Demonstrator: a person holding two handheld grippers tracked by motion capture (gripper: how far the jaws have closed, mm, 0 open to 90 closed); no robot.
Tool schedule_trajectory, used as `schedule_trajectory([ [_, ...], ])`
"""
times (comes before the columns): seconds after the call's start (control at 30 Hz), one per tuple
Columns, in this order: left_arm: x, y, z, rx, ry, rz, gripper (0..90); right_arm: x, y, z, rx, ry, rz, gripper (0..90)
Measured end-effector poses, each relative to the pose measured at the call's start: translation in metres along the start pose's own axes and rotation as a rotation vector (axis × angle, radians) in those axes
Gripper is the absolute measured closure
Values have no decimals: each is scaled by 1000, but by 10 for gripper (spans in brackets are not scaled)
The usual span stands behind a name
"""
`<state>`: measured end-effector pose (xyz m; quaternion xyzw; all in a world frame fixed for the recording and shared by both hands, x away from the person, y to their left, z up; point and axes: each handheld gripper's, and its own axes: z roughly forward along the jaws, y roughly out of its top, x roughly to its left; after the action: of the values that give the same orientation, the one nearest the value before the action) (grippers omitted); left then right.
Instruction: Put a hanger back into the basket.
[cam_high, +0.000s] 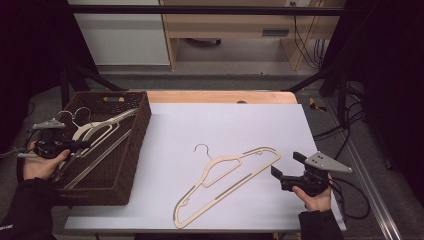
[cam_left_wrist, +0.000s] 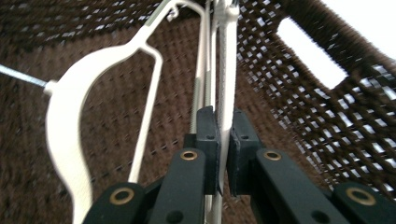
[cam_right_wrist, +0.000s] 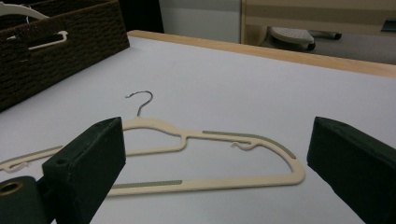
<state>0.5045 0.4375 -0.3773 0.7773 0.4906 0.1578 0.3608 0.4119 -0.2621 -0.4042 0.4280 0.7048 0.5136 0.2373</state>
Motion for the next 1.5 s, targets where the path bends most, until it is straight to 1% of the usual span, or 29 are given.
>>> schedule_trajectory([
  [0.07, 2, -3, 1, 16, 13, -24, 841, 0, 0, 0, 0, -1, -2, 46],
  [0.23, 5, -4, 2, 16, 39, -46, 833, 1, -1, 2, 5, 3, -6, 46],
  [0.33, 7, -6, 3, 20, 79, -61, 819, 1, -1, 2, 4, 3, -4, 46],
  [0.37, 8, -7, 3, 27, 90, -68, 797, 1, -1, 2, 4, 4, -5, 46],
  [0.4, 9, -8, 4, 20, 104, -90, 773, 0, -1, 2, 2, 5, -8, 46],
  [0.43, 11, -8, 3, 41, 112, -93, 773, 0, -1, 2, 2, 5, -8, 46],
  [0.47, 12, -9, 4, 49, 124, -107, 741, 1, -1, 2, 4, 5, -2, 46],
  [0.53, 14, -11, 6, 68, 146, -120, 735, 1, -1, 2, 9, 3, 1, 46],
  [0.57, 15, -11, 6, 84, 147, -130, 723, 2, -1, 3, 9, 3, -1, 46],
  [0.6, 16, -12, 8, 81, 158, -132, 678, 2, -1, 3, 8, 5, -1, 46],
  [0.63, 16, -12, 8, 85, 166, -139, 678, 2, -1, 3, 8, 5, -1, 46],
  [0.67, 16, -13, 9, 92, 171, -147, 660, 2, -1, 3, 8, 5, -1, 46],
  [0.7, 17, -13, 9, 103, 173, -142, 635, 2, -1, 3, 8, 5, -2, 46],
  [0.8, 17, -14, 12, 110, 190, -161, 578, 2, -1, 3, 8, 6, -1, 46],
  [0.83, 19, -14, 12, 131, 190, -153, 559, 2, -1, 3, 8, 6, -1, 46],
  [0.87, 18, -14, 13, 125, 197, -164, 538, 2, -1, 3, 7, 6, -1, 46],
  [0.93, 20, -15, 15, 141, 204, -179, 505, 2, -1, 3, 7, 7, -2, 46],
  [0.97, 20, -15, 15, 151, 206, -175, 490, 2, -1, 3, 8, 7, -2, 46],
  [1.0, 21, -16, 16, 149, 211, -191, 485, 2, -1, 3, 9, 6, -3, 46],
  [1.03, 22, -16, 15, 152, 211, -191, 473, 2, -1, 3, 9, 7, -3, 46],
  [1.1, 22, -16, 15, 148, 214, -216, 448, 2, -1, 2, 8, 6, 0, 46],
  [1.13, 23, -16, 14, 137, 216, -218, 408, 2, 0, 2, 2, 6, -5, 46],
  [1.2, 23, -16, 12, 119, 210, -242, 390, 2, 0, 2, 2, 7, -2, 46],
  [1.27, 23, -15, 10, 98, 203, -242, 369, 2, 0, 2, 3, 4, -2, 46],
  [1.33, 21, -13, 4, 64, 184, -238, 366, 2, 0, 1, 4, 7, -6, 45],
  [1.37, 18, -9, -2, 39, 189, -225, 354, 2, 1, 1, 0, 6, -3, 45],
  [1.4, 18, -9, -2, 39, 189, -225, 347, 2, 1, 1, 0, 6, -3, 45],
  [1.47, 11, -4, -12, -17, 191, -201, 339, 2, 1, 1, 0, 7, -2, 45],
  [1.5, 5, -1, -19, -64, 177, -187, 322, 2, 1, 1, -3, 9, -4, 45],
])
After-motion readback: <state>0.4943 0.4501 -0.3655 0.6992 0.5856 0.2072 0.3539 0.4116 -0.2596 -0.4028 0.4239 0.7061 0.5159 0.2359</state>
